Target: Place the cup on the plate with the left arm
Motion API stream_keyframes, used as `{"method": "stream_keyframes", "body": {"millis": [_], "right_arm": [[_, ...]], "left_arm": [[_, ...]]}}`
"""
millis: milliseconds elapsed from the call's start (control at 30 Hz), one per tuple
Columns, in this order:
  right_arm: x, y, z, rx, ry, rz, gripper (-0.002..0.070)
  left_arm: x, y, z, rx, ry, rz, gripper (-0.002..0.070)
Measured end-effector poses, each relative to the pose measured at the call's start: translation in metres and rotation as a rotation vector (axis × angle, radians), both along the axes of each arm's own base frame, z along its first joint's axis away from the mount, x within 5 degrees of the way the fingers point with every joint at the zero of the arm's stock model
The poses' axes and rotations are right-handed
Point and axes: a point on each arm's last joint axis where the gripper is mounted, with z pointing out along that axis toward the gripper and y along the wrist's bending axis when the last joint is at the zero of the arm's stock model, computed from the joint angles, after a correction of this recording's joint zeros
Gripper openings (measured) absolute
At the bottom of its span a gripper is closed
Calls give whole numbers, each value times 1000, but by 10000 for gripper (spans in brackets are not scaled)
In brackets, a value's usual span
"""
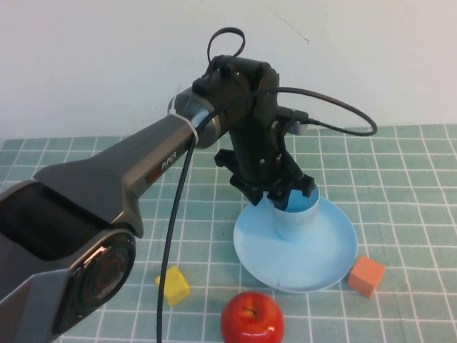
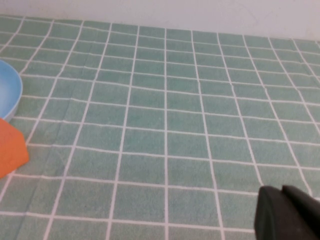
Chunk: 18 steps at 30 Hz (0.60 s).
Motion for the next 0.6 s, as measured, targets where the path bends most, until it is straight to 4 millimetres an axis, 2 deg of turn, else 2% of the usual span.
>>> {"method": "stream_keyframes", "body": {"millis": [167, 367, 467, 600], "right_arm": [[0, 0, 0, 0, 0, 0, -2], [0, 0, 0, 0, 0, 0, -2], [0, 0, 0, 0, 0, 0, -2], [0, 0, 0, 0, 0, 0, -2]], "left_arm": [[5, -4, 25, -50, -72, 0, 351], [4, -3, 68, -119, -167, 1, 349], [-2, 1, 92, -149, -206, 5, 305], [-17, 17, 139, -162, -308, 32, 192]]}}
